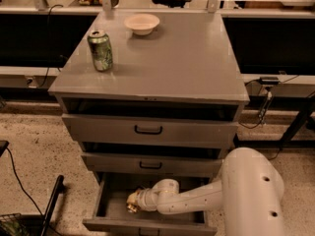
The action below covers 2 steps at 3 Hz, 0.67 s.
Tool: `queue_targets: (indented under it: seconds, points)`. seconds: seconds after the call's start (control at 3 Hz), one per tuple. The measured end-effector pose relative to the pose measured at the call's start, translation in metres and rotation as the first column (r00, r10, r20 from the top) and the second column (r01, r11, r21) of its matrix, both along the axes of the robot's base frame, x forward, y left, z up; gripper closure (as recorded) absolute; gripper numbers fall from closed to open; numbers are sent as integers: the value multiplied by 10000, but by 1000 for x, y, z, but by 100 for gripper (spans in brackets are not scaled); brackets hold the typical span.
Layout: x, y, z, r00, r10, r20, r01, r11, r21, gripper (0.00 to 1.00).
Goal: Pick orange can from bottom drawer and place on counter
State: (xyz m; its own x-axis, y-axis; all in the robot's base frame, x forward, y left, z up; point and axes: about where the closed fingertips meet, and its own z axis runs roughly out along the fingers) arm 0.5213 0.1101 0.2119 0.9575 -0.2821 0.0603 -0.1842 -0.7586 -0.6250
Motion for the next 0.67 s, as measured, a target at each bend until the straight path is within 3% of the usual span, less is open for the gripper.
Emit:
queue_targets:
  seconds: [0.33, 0.67]
  points:
    - [-4, -11, 33, 9983, -162, 556, 99, 9937, 1114, 100]
    - [-13, -25, 72, 9951, -243, 956, -8, 9673, 2538, 100]
